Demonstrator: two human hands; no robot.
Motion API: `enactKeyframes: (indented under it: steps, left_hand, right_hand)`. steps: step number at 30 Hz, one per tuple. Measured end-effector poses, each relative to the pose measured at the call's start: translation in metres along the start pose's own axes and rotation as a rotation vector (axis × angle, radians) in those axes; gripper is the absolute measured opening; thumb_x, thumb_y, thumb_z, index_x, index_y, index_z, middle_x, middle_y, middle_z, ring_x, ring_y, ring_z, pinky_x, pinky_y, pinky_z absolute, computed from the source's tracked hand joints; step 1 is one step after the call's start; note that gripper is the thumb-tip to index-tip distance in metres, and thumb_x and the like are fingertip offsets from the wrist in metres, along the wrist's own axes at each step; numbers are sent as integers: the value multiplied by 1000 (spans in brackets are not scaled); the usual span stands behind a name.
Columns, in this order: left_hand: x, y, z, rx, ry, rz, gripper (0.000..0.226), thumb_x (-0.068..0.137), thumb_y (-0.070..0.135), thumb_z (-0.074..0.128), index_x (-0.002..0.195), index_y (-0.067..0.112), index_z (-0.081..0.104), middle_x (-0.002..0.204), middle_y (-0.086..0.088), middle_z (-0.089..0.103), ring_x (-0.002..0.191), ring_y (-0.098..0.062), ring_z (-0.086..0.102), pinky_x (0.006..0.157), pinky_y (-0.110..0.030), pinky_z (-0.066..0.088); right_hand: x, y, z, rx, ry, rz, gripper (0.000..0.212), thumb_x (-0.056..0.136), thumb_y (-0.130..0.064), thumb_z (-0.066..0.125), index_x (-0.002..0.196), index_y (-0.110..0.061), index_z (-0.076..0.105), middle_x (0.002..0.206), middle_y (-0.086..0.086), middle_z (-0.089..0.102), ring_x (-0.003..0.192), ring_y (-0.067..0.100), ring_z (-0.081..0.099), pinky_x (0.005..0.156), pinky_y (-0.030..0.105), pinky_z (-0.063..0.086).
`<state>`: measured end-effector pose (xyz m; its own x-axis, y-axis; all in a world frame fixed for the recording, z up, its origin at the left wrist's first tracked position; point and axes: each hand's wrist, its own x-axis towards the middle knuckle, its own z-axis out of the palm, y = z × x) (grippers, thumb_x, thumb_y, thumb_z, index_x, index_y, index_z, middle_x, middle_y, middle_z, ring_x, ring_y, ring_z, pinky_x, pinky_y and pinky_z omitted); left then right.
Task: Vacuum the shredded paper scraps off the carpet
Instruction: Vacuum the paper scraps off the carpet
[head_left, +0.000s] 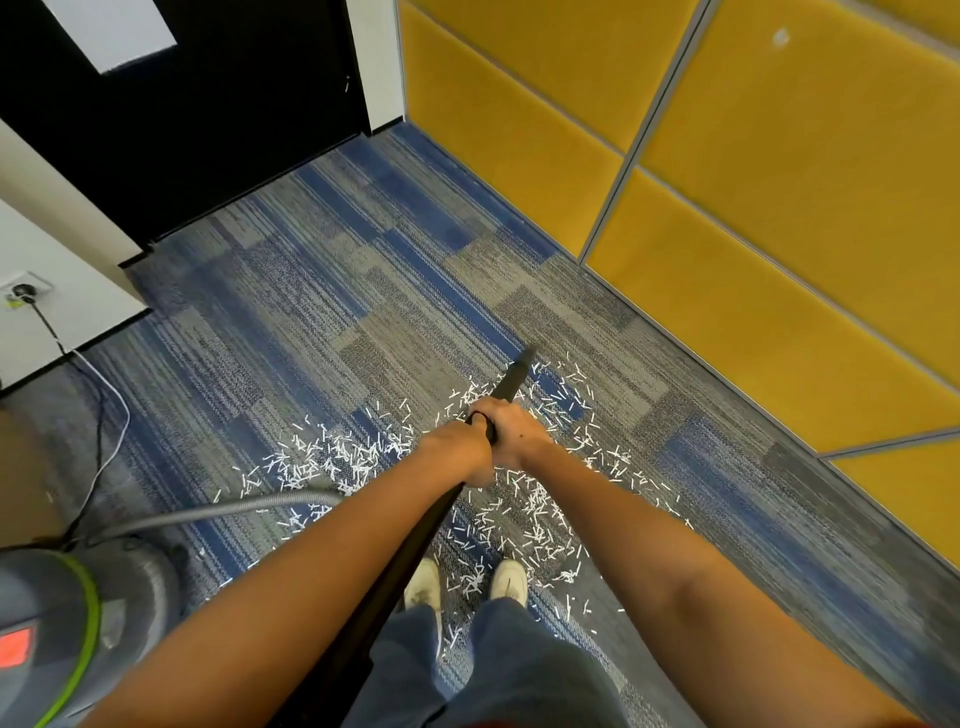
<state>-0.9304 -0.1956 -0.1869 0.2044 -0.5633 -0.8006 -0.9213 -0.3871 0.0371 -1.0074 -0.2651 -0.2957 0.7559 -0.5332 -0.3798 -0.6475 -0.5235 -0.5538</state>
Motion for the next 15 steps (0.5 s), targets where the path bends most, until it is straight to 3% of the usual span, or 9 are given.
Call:
enactKeyframes:
  steps: [2, 6, 15]
  left_hand:
    - [-2, -2, 0, -13, -2, -6, 67, 92, 11, 50, 147, 9, 11, 97, -7, 49, 90, -21, 55, 78, -30, 48]
    - [-4, -1, 2, -10, 3, -23, 72, 92, 11, 50, 149, 11, 5, 113, -9, 51, 104, -23, 57, 77, -30, 47]
    - [-4, 26, 1, 38, -9, -22, 81, 93, 11, 50, 151, 13, -6, 128, -11, 47, 116, -26, 53, 93, -35, 46]
  right_hand:
    - [1, -1, 0, 1, 4, -6, 31, 77, -4, 65, 107, -10, 61, 112, 6, 61, 102, 22, 57, 92, 36, 48]
    - [0, -1, 0, 2, -2, -30, 28, 78, -5, 64, 106, -9, 60, 110, 9, 60, 101, 24, 56, 92, 38, 47]
    - [-13, 14, -9, 3, -13, -34, 41, 77, -8, 65, 117, -12, 58, 117, 7, 59, 106, 26, 56, 93, 42, 46]
